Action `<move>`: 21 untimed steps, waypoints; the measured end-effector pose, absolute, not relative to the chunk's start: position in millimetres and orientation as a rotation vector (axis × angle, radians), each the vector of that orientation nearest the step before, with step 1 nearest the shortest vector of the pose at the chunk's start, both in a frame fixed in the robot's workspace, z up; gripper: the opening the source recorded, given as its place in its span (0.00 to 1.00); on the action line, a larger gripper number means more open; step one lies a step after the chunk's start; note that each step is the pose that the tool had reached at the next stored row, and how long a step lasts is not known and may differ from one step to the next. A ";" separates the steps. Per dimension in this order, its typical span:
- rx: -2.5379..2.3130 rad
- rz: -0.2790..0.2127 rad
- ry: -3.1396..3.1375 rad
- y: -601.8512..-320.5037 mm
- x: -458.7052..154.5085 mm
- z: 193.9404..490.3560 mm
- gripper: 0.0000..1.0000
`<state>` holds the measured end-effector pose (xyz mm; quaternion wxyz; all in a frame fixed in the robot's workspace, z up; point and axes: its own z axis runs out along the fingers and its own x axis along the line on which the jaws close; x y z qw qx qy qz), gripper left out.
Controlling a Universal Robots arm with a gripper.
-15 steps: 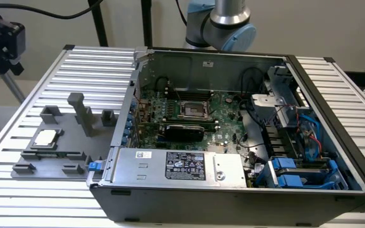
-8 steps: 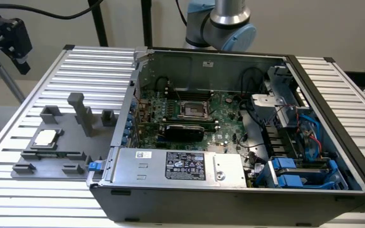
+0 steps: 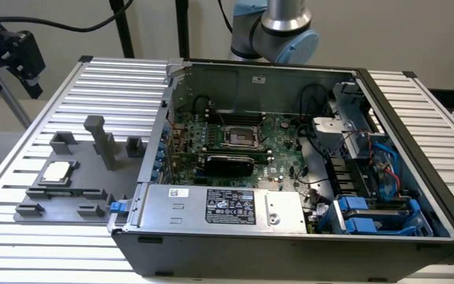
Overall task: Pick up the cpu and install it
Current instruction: 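Pick up the cpu and move it towards the insertion slot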
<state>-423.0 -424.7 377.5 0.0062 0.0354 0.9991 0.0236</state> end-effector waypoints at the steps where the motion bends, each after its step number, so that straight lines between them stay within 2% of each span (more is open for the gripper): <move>1: 0.110 0.074 3.126 -424.8 -423.0 375.6 0.71; 21: 0.094 0.074 3.127 -429.7 -424.3 339.3 0.71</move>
